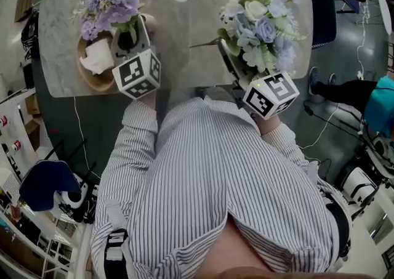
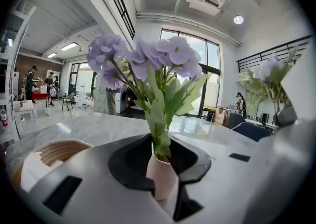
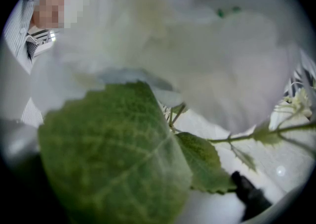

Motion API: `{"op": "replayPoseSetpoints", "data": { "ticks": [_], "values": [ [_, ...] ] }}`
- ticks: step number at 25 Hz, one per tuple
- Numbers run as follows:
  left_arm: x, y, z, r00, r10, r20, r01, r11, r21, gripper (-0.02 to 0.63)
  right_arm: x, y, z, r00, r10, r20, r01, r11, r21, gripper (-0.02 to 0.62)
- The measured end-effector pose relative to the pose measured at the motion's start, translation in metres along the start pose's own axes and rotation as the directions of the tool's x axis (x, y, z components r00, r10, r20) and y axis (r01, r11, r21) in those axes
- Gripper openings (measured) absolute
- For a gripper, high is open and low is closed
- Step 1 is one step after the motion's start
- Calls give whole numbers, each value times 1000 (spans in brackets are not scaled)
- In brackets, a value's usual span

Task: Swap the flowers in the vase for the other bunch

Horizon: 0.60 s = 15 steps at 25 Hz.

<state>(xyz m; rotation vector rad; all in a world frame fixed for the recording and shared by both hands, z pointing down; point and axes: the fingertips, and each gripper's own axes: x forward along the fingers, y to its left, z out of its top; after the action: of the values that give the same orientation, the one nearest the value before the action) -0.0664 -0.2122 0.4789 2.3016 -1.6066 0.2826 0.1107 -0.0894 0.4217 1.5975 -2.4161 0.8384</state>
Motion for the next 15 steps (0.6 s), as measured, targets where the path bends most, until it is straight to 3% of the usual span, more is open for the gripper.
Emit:
{"op": "replayPoseSetpoints", "data": {
  "ticks": [15],
  "values": [
    [-11, -13, 17, 997, -72, 19, 72, 997, -8, 58, 5, 9, 13, 1000, 23, 22, -23, 1000, -18, 31]
  ]
}}
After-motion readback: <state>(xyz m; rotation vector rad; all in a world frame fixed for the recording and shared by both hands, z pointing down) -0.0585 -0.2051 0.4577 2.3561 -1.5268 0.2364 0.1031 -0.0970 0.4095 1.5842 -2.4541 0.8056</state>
